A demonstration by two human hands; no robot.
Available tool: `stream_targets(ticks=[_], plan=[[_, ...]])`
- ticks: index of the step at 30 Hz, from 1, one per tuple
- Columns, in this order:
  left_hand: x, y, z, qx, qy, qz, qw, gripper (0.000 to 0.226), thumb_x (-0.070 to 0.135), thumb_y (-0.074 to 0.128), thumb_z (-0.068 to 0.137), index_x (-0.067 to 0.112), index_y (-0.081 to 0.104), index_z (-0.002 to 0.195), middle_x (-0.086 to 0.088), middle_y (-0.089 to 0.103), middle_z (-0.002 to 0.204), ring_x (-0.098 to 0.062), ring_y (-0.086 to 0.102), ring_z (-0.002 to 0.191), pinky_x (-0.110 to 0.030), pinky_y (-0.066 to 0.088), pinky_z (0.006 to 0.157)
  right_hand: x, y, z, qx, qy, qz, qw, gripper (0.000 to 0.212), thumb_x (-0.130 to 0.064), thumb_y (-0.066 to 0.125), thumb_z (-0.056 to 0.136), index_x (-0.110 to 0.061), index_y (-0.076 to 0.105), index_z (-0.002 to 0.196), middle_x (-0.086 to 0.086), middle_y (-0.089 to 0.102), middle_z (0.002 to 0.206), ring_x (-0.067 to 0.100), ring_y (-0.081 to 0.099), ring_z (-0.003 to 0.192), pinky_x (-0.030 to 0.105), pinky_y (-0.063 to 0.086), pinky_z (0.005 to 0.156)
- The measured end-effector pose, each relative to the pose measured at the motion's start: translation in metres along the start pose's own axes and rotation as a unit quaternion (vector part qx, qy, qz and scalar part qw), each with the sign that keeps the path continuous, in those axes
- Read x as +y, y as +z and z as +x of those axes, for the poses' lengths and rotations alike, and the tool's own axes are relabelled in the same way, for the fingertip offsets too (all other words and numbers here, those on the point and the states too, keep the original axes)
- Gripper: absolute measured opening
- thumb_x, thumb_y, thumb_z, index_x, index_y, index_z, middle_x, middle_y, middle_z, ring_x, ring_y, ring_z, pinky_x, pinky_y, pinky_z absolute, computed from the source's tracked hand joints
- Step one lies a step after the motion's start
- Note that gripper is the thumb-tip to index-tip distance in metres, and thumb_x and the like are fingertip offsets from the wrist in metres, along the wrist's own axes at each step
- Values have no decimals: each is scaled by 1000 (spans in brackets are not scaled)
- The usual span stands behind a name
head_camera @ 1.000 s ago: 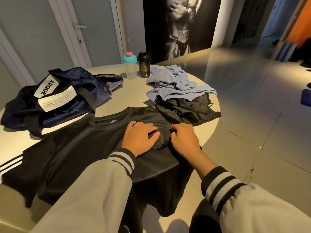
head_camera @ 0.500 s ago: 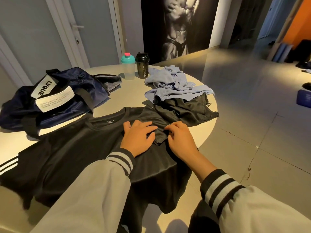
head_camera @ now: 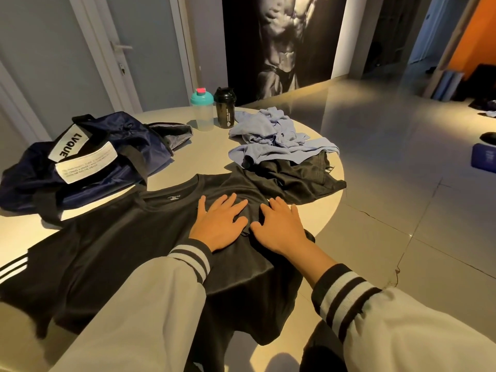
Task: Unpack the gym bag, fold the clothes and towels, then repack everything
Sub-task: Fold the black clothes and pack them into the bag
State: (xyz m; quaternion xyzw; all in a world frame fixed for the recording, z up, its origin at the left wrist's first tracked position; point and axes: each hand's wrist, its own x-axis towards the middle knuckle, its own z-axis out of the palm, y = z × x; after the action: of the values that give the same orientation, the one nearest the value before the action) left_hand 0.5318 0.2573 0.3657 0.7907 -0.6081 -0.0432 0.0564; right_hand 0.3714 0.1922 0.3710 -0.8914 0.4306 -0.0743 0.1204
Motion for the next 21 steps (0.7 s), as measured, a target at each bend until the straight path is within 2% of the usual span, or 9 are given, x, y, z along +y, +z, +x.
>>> stream_targets(ticks=[3,6,8,10,12,14,16,18,21], plan=[[0,-1,1,-2,-7,-39,999,52,47,26,106,42,22,157,8,10,169,-14,5,155,-56,-9,123,-12,-4,9,78,-58,96,991,50,-23,52,95,-11,50,144,8,40,154,25,27,147,39,23,120],[-6,0,2,65,-44,-157,984,47,37,32,107,35,35,154,3,18,168,-16,10,155,-47,2,126,-23,0,22,67,-105,169,978,43,-6,50,96,-11,57,138,9,55,140,25,49,131,34,39,109],[-10,1,1,105,-97,-165,976,47,34,35,106,33,40,153,0,22,167,-18,12,154,-45,3,126,-27,3,34,60,-84,187,977,43,-4,49,98,-8,55,140,12,54,142,27,49,131,33,37,110],[-11,4,1,96,-129,-117,980,50,38,38,103,33,39,153,-1,23,166,-19,14,154,-47,2,126,-29,6,47,60,-51,191,979,45,-6,48,100,-5,48,145,14,45,150,27,40,140,32,30,115],[-11,5,2,97,-133,-113,980,50,42,42,101,32,45,149,0,32,162,-20,23,151,-48,8,125,-31,10,58,51,-42,183,981,49,-10,48,101,-4,41,149,14,39,155,27,34,145,33,26,118],[-12,5,2,136,-132,-149,971,43,40,49,97,30,57,138,1,48,150,-20,38,140,-46,20,122,-35,14,66,42,-44,155,986,46,-14,48,100,-6,48,145,15,50,145,31,44,136,40,38,111],[-13,4,2,168,-138,-167,962,35,37,51,95,27,62,127,2,54,139,-20,44,131,-45,27,118,-39,16,72,57,-62,113,990,40,-16,51,96,-12,59,135,13,59,128,32,51,122,44,46,98],[-13,5,2,170,-144,-161,961,34,36,50,97,27,60,128,1,52,140,-20,42,133,-44,26,119,-41,15,79,61,-79,80,992,40,-19,52,95,-18,61,134,10,59,127,31,48,120,42,46,95],[-13,6,4,130,-149,-126,972,46,37,43,101,28,47,145,0,38,157,-21,28,146,-46,16,124,-40,14,90,9,-77,14,997,48,-29,46,100,-23,45,148,7,43,151,30,34,138,42,34,107]])
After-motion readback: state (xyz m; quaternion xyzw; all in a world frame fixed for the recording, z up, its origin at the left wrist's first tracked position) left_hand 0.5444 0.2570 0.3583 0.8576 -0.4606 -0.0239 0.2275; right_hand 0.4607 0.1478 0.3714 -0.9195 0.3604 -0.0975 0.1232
